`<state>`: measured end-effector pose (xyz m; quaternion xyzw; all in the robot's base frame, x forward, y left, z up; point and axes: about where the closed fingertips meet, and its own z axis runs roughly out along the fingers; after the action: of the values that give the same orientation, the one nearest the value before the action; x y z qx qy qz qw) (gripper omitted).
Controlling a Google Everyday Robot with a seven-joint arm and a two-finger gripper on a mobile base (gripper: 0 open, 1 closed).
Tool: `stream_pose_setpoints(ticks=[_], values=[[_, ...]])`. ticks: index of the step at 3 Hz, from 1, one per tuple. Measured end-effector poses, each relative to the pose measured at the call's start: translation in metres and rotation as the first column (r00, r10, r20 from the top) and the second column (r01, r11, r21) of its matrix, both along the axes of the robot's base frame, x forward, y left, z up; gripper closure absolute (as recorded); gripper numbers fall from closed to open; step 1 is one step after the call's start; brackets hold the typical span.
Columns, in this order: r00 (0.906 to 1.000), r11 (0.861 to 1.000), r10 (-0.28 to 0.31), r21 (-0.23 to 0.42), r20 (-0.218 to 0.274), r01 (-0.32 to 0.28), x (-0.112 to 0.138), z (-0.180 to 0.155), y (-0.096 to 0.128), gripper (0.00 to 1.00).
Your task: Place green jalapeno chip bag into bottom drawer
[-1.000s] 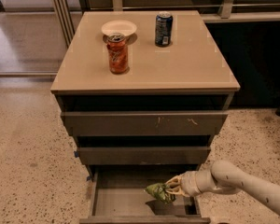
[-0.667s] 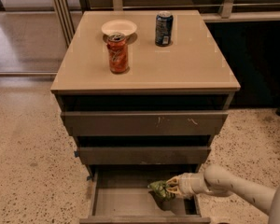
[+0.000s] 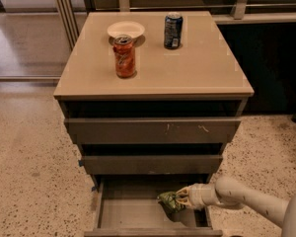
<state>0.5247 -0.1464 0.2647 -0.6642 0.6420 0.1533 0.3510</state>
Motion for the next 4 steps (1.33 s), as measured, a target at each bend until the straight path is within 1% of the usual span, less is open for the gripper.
stream_pose_setpoints(ticks=[1, 2, 3, 4], values=[[0.9984, 0.999, 0.016, 0.028, 0.055, -0.018, 0.005, -0.015, -0.001, 1.0], [0.9895, 0.991, 0.065, 0.109, 0.129, -0.08, 0.019, -0.047, 0.013, 1.0], [0.9866, 0.982, 0.093, 0.152, 0.134, -0.113, 0.038, -0.074, 0.016, 0.96], [0.9865, 0.983, 0.09, 0.147, 0.137, -0.11, 0.039, -0.072, 0.016, 0.66]])
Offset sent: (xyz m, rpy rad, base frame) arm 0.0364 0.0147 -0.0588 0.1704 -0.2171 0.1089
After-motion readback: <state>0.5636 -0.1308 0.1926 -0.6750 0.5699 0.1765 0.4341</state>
